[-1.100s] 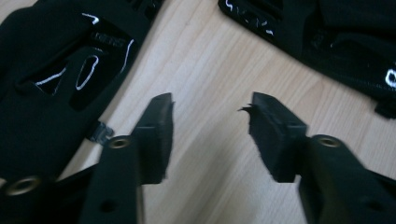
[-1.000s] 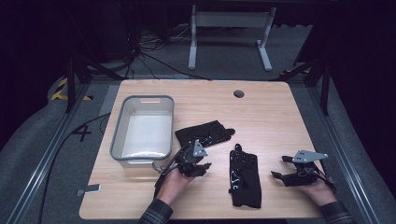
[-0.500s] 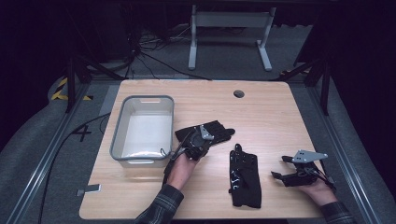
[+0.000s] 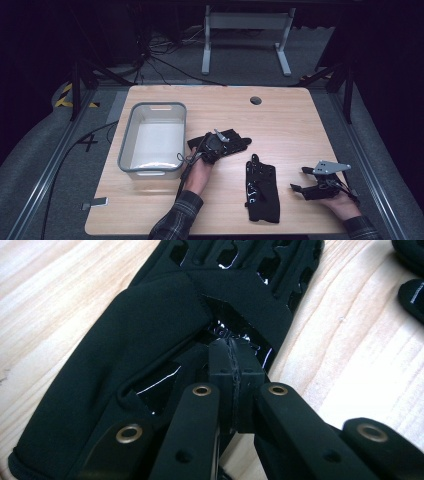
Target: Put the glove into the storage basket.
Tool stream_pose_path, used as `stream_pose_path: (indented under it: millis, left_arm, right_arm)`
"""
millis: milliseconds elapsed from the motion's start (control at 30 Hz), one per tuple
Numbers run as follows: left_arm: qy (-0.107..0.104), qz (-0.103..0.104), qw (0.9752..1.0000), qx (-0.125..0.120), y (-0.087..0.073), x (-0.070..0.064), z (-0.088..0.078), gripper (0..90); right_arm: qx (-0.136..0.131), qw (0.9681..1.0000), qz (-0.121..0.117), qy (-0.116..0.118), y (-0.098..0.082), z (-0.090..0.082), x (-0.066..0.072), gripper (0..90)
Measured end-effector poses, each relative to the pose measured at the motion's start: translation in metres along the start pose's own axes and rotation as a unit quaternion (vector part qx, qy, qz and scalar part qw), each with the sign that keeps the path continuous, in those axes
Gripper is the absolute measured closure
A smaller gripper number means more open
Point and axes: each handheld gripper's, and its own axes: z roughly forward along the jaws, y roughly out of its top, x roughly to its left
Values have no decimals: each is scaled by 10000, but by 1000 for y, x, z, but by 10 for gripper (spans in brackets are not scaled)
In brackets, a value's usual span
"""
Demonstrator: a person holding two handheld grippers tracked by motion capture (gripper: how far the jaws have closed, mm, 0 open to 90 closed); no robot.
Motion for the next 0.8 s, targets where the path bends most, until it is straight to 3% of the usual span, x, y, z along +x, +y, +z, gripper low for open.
stream_pose_path:
  millis: [100, 233, 400, 467, 633, 700, 800]
  left_arm:
    - [-5, 40, 10000, 67, 0, -4, 1, 896]
    - [-184, 79, 9997, 107, 1, -9, -1, 896]
    - [-490, 112, 9986, 145, -1, -19, -4, 896]
    - [-518, 120, 9985, 128, -1, -21, -4, 895]
    - [-864, 166, 9960, 141, -1, -31, -6, 895]
    - [-777, 213, 9967, 85, -1, -33, -8, 895]
    - [-547, 162, 9984, -15, 2, -26, -11, 895]
  right_arm:
    - [2, 10000, 0, 1, 0, 0, 0, 173]
    - [2, 10000, -1, 1, 0, 0, 0, 173]
    - [0, 10000, 0, 0, 0, 0, 0, 173]
    - [2, 10000, -1, 1, 0, 0, 0, 173]
    - [3, 10000, -1, 1, 0, 0, 0, 173]
    - [2, 10000, -1, 1, 0, 0, 0, 173]
    - [2, 10000, 0, 1, 0, 0, 0, 173]
